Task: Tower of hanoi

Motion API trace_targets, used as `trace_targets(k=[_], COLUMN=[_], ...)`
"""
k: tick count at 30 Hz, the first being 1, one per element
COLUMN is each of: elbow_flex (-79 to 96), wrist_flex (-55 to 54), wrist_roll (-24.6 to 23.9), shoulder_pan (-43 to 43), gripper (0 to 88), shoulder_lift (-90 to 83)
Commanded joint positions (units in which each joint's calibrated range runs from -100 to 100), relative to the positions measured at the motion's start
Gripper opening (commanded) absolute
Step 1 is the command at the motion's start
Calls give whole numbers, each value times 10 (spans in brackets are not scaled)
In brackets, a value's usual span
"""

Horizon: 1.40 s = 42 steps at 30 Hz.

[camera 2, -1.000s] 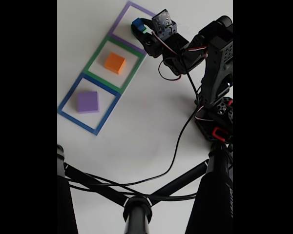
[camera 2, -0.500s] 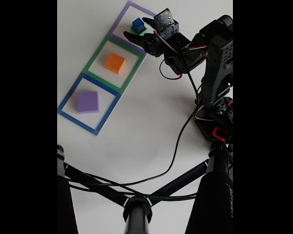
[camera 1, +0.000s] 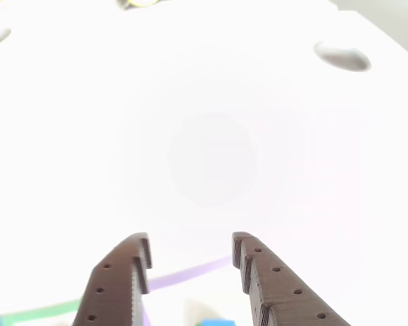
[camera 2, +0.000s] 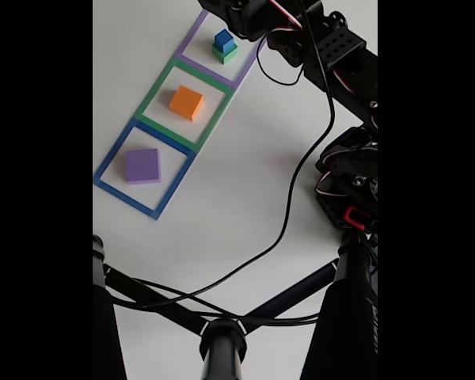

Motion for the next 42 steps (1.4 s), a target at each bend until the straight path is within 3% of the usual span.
trace_targets(k=[1, 10, 16, 21, 29, 42], elbow_flex=[-245, -510, -585, -561, -266, 253], wrist_flex=[378, 698, 775, 772, 561, 70], wrist_roll=[0, 0, 0, 0, 0, 0], shoulder_pan=[-44, -135, -161, -163, -158, -151], gripper=[1, 1, 1, 4, 189, 341], shoulder_lift=[-45, -44, -48, -60, -163, -268])
